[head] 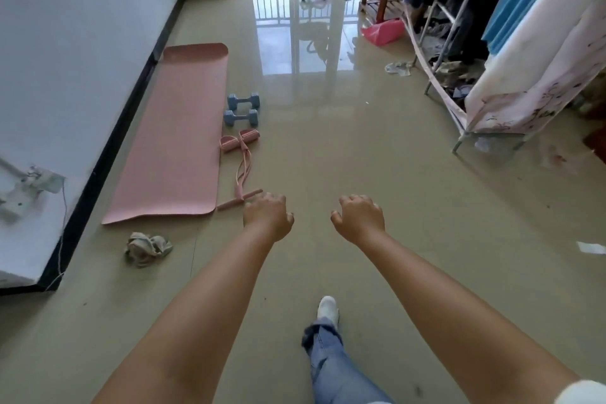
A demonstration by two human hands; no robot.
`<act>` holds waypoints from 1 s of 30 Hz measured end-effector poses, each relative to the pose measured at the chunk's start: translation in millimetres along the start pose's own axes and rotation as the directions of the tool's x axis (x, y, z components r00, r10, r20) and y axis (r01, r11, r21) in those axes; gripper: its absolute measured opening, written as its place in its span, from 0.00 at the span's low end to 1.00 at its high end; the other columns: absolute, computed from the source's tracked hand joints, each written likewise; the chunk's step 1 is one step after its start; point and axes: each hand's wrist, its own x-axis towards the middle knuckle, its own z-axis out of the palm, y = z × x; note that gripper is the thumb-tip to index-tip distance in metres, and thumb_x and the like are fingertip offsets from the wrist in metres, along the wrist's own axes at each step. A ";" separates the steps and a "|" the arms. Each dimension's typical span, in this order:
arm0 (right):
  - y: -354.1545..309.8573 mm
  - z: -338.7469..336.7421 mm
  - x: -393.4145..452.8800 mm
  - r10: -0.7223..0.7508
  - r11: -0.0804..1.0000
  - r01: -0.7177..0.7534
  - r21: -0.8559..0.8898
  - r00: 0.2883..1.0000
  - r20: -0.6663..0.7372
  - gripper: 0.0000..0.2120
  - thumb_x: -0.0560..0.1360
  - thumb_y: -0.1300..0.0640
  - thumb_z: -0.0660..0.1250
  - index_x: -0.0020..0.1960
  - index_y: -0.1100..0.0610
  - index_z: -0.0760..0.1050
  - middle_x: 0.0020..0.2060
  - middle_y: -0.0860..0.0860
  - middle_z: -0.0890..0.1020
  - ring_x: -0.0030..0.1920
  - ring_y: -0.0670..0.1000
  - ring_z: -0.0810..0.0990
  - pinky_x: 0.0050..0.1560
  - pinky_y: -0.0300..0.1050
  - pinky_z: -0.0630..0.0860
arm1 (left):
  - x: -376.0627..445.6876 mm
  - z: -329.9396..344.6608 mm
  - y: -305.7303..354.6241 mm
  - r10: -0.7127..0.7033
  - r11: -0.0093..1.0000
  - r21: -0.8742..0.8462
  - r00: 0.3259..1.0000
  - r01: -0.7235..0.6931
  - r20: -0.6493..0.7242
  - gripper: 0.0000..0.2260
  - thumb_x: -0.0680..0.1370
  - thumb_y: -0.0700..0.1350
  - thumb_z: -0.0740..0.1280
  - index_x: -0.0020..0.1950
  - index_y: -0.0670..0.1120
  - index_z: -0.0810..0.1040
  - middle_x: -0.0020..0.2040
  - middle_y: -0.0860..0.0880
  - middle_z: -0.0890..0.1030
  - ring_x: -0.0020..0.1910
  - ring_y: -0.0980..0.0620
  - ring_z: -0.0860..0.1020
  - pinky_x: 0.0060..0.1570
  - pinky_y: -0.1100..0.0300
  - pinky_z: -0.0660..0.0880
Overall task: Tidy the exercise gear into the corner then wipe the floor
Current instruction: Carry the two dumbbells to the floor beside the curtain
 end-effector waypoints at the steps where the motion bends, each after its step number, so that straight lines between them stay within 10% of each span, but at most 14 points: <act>1: -0.2 -5.6 32.6 -0.006 1.000 0.006 0.004 1.000 0.009 0.19 0.79 0.52 0.55 0.66 0.60 0.69 0.65 0.57 0.73 0.68 0.57 0.68 0.64 0.48 0.66 | 31.4 -9.3 0.7 -0.009 1.000 -0.008 1.000 0.009 0.011 0.21 0.81 0.52 0.56 0.71 0.44 0.66 0.71 0.44 0.68 0.71 0.44 0.65 0.66 0.51 0.66; 30: -146.6 -239.4 932.5 -0.270 0.949 0.293 -0.113 0.946 0.180 0.19 0.79 0.52 0.54 0.67 0.59 0.69 0.64 0.57 0.74 0.67 0.57 0.69 0.63 0.47 0.68 | 839.4 -287.4 -137.2 -0.374 0.885 -0.174 0.882 0.432 0.288 0.18 0.80 0.48 0.56 0.69 0.45 0.68 0.69 0.45 0.71 0.69 0.46 0.68 0.64 0.53 0.68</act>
